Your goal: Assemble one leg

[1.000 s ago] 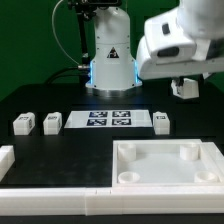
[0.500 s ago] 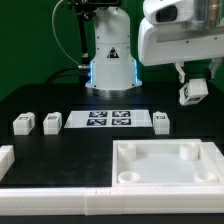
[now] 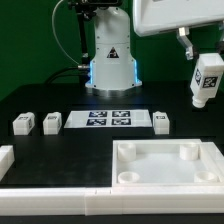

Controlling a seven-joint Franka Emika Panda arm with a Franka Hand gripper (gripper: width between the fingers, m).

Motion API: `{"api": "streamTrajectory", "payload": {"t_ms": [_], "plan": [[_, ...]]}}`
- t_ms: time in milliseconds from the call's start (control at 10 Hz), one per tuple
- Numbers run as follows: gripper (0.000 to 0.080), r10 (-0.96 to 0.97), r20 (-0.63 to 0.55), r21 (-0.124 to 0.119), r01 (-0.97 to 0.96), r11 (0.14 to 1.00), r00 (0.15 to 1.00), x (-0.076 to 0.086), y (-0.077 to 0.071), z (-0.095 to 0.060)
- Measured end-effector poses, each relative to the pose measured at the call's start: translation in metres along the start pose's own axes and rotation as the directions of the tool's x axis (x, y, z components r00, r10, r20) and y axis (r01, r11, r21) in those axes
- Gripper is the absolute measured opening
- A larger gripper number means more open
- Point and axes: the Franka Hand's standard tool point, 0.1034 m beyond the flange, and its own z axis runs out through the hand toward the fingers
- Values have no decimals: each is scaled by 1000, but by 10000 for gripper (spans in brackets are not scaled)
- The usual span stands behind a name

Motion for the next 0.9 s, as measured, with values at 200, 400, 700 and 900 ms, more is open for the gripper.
{"api": "streamTrajectory", "payload": {"t_ms": [200,400,700,900], "plan": [[284,-10,-250,13,14,1000,968,11,-4,-5],[284,-20,-257,9,23,1000,966,6,-2,0],[284,-42,-297,3,45,999,954,45,12,35],[284,-36,-302,4,39,999,952,34,15,62]]}}
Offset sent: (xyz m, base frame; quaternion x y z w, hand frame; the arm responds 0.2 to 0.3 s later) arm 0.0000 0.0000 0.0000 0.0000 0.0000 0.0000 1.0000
